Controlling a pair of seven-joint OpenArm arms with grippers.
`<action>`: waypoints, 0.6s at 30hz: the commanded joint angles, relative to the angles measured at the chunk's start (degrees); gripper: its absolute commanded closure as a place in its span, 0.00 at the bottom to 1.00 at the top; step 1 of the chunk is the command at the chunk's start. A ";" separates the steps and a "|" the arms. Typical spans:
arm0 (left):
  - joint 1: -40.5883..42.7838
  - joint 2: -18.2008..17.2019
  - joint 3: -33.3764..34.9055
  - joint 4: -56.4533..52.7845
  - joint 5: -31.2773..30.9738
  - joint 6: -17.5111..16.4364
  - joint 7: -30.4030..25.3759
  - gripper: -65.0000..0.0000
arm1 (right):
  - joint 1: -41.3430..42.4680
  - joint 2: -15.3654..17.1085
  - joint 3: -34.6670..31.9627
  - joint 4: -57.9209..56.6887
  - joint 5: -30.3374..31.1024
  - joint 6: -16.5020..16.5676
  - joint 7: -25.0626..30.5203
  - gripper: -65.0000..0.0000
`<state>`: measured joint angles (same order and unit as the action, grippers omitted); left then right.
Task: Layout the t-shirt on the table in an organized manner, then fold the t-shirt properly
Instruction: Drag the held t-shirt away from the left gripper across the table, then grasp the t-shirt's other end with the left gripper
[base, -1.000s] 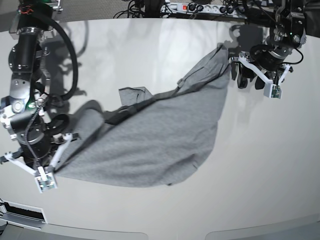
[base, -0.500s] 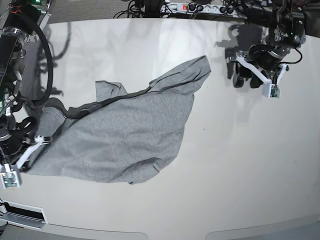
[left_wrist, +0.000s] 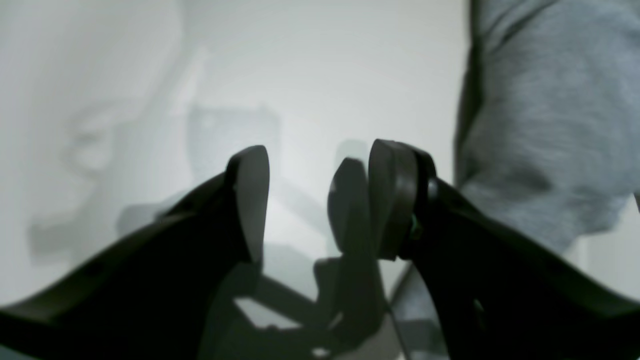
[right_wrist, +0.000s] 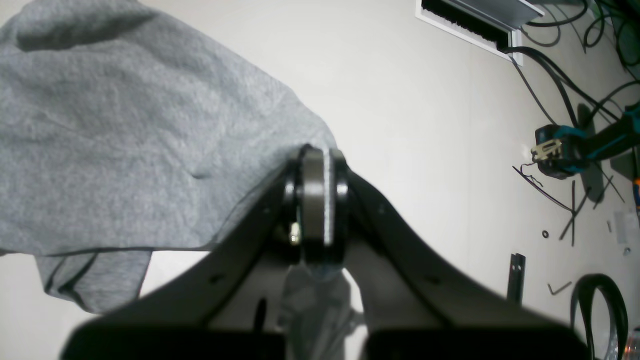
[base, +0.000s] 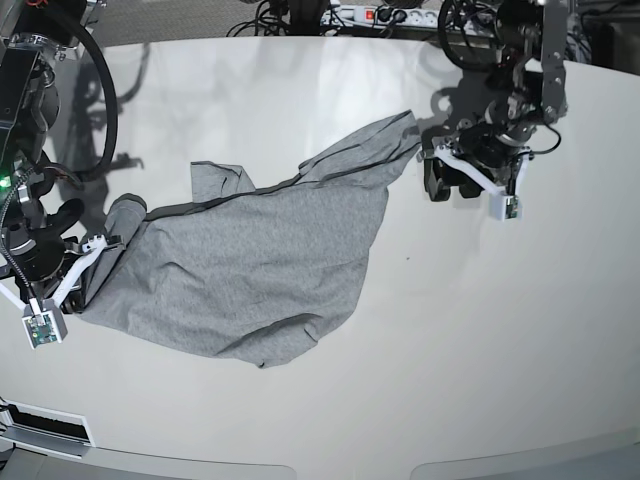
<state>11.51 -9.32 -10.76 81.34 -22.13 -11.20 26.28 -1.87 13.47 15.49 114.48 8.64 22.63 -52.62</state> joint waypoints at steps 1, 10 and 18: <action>-1.38 -0.20 -0.04 -0.50 -0.68 -0.74 -0.46 0.49 | 1.03 0.68 0.26 1.18 0.15 -0.09 1.33 1.00; -2.16 -0.15 0.28 -11.56 -1.46 -5.51 -0.42 0.49 | 0.59 0.68 0.26 1.18 0.15 -0.09 1.38 1.00; -2.01 -0.22 3.04 -12.83 -5.86 -17.03 10.75 0.49 | 0.61 0.68 0.26 1.18 0.39 -0.07 1.38 1.00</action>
<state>8.69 -9.65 -8.23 69.30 -31.51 -29.93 31.44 -2.22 13.47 15.49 114.48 8.64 22.72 -52.58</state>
